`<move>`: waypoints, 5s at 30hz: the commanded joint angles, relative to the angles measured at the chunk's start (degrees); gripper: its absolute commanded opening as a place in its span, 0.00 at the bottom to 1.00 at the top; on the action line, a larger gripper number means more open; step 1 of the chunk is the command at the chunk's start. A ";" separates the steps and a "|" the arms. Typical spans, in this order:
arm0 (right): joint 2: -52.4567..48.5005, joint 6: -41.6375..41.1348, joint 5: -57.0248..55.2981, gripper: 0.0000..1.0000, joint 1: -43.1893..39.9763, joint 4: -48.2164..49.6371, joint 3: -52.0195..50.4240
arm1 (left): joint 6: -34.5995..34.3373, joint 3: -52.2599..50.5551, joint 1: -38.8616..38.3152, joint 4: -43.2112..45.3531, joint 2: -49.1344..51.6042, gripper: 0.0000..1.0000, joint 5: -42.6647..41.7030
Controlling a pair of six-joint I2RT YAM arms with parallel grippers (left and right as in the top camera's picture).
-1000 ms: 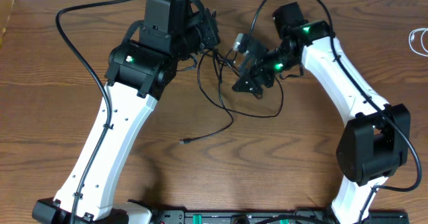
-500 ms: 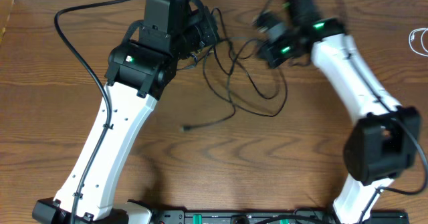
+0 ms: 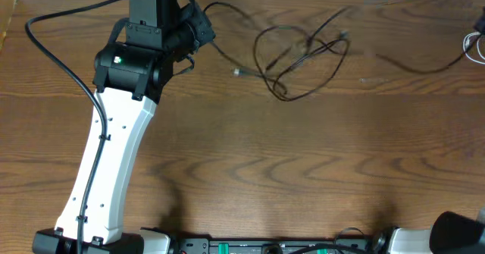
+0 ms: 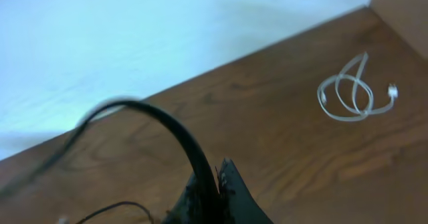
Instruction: Untangle cables
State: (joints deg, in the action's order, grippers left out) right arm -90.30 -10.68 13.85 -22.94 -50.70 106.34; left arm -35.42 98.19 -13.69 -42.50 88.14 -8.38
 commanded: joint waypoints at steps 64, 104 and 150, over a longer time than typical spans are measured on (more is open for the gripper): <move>-39.87 44.33 -1.79 0.84 22.36 -19.08 4.22 | 1.75 1.14 0.24 -2.23 0.52 0.07 2.86; -44.65 23.54 -9.79 0.01 17.22 -15.06 13.00 | 2.16 1.14 0.24 -0.94 1.68 0.08 3.08; -42.34 9.07 17.73 0.99 15.30 -16.33 34.97 | 0.63 0.50 -0.15 -3.74 1.77 0.08 0.20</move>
State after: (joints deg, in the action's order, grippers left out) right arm -133.64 -2.31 32.38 -8.93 -66.83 141.36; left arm -34.52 98.19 -13.65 -46.00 89.38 -7.38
